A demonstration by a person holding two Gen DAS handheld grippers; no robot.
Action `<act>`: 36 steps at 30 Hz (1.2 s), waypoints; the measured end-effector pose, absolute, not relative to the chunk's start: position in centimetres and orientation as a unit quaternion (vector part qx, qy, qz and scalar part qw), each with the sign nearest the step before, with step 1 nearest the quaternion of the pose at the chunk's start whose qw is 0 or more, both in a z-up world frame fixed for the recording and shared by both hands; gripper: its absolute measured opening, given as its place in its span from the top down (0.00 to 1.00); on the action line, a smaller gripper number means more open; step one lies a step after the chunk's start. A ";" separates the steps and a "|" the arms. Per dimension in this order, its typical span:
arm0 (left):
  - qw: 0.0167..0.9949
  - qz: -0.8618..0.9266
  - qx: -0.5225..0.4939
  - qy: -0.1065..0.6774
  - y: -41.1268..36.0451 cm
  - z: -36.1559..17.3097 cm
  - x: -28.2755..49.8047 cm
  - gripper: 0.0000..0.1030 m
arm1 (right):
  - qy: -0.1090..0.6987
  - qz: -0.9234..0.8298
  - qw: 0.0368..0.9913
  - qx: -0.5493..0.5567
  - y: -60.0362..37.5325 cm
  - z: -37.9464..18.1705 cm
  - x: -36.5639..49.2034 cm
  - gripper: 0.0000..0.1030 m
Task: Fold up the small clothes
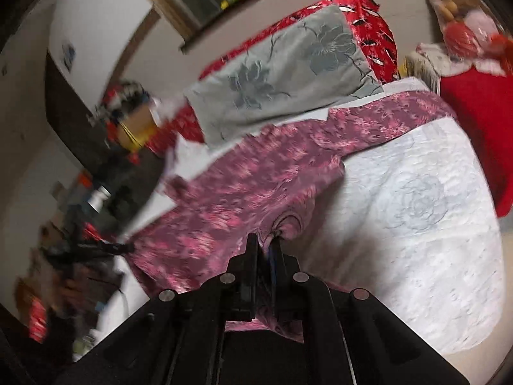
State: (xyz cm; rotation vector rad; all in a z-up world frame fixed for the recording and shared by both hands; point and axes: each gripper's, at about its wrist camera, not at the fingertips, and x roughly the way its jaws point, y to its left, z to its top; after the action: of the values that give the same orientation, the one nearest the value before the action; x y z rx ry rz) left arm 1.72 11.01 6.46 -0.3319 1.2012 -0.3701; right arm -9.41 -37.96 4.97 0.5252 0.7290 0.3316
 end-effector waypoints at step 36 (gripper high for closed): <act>0.752 -0.097 -0.137 0.637 14.7 -2.7 4.0 0.77 | 0.500 0.035 0.829 0.249 -42.2 -7.3 -5.6 0.89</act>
State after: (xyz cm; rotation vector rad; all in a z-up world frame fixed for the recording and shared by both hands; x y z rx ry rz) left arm 3.97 14.68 -2.69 -0.2982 1.3917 -0.2123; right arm -5.58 -42.24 -7.32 0.5289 1.0608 0.0748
